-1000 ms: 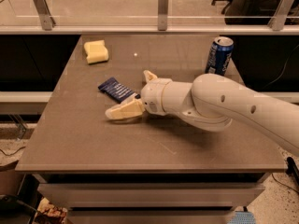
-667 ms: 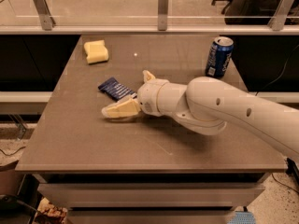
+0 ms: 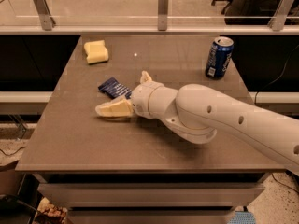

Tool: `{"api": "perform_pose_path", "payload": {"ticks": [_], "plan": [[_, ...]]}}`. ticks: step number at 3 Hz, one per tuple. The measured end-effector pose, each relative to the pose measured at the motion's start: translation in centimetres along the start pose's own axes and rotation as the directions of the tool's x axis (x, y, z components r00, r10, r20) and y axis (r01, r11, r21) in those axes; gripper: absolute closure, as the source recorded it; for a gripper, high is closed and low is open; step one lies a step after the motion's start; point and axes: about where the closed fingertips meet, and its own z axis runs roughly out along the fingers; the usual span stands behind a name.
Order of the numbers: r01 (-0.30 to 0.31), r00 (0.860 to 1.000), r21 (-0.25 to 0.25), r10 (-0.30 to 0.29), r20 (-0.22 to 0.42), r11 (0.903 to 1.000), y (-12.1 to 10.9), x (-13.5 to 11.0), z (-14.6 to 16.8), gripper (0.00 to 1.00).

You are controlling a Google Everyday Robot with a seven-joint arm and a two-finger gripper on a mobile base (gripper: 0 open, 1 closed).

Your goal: Pick rxbar blueberry

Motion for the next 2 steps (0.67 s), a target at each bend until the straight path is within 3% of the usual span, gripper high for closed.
{"api": "perform_pose_path", "payload": {"ticks": [2], "plan": [[-0.026, 1.000, 0.017, 0.026, 0.002, 0.9995, -0.21, 0.91, 0.84, 0.00]]}}
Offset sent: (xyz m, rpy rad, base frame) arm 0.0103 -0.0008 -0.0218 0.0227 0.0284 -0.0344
